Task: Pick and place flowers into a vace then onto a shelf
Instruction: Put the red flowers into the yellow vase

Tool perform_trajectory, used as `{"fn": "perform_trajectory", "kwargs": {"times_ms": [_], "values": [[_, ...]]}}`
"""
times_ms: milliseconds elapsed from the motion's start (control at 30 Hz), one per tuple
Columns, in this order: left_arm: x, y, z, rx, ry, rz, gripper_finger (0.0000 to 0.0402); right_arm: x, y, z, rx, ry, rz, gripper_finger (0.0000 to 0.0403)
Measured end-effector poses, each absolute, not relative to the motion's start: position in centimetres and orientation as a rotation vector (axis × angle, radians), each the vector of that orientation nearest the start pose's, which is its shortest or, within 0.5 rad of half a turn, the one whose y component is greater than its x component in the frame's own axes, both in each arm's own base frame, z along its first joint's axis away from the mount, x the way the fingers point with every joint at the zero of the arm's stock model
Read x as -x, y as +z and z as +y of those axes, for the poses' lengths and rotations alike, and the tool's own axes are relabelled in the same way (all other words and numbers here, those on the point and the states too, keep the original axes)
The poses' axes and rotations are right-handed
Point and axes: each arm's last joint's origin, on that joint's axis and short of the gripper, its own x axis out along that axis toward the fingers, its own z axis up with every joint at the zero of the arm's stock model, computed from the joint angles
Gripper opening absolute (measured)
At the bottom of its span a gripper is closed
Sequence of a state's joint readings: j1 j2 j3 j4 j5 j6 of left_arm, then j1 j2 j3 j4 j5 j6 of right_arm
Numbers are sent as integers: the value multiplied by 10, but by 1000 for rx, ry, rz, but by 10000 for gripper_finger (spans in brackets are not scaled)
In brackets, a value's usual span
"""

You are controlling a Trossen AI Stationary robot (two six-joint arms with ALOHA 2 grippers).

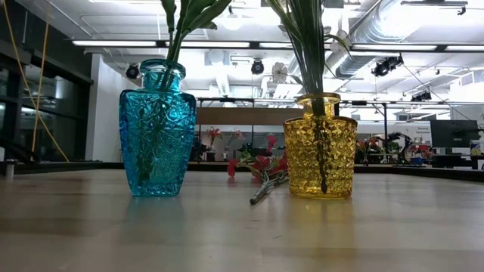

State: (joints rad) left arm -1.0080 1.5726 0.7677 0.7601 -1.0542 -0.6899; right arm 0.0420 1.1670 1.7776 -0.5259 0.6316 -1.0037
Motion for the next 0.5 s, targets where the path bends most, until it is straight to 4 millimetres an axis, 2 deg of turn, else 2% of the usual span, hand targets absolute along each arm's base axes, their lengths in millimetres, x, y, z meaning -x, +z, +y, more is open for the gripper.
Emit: {"fn": "perform_trajectory", "kwargs": {"times_ms": [200,400,500], "values": [[-190,229,-253,651,52,6,239,-191,531,-36,856,-339,408,11],[-190,229,-253,651,52,6,239,-215,503,-66,744,-204,612,11],[-190,229,-253,651,52,6,239,-222,487,-78,651,-68,678,11]]}}
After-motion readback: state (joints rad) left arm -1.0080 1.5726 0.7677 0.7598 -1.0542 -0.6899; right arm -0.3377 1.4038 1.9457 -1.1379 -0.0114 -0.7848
